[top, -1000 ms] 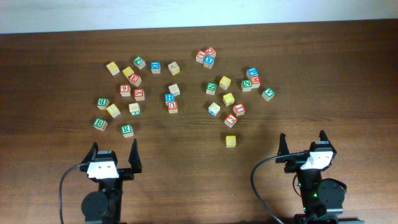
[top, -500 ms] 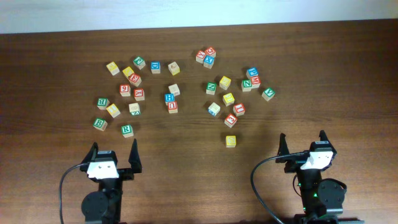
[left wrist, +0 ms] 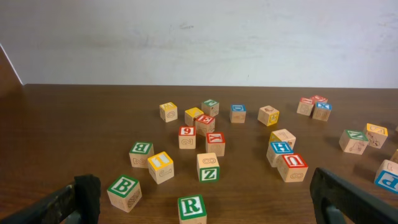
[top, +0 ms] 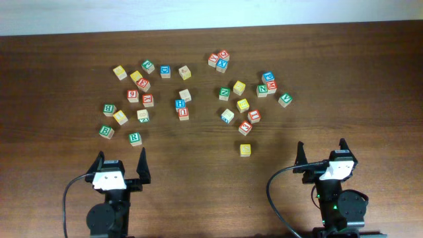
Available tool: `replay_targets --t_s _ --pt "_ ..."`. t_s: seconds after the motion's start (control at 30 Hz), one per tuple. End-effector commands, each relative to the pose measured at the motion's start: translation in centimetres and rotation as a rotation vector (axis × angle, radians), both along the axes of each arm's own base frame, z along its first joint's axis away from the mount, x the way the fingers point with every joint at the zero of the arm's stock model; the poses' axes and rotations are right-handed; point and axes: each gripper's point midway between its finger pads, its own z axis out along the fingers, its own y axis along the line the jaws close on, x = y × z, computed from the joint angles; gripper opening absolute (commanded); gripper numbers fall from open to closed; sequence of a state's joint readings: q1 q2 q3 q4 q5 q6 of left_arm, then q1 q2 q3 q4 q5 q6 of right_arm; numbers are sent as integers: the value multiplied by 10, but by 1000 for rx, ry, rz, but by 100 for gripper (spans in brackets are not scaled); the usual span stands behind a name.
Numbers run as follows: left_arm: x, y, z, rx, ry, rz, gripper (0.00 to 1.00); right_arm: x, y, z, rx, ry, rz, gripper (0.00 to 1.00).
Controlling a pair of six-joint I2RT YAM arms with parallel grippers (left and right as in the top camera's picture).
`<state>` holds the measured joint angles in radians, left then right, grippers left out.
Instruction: Spell out RSS
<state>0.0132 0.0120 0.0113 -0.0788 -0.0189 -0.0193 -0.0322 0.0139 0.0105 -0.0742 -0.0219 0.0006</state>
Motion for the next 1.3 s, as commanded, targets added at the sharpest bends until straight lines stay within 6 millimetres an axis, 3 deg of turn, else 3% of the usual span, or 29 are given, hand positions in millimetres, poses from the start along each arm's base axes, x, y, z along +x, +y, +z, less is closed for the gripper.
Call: replay_targets --t_s 0.0,1.17,1.27 --pt "0 -2 -1 15 2 -8 99 0 -5 -2 2 0 -23 98" --pt "0 -2 4 11 -18 -12 99 0 -5 -2 2 0 -23 98" --pt "-1 -32 15 -4 -64 -185 99 0 -5 -2 2 0 -23 98"
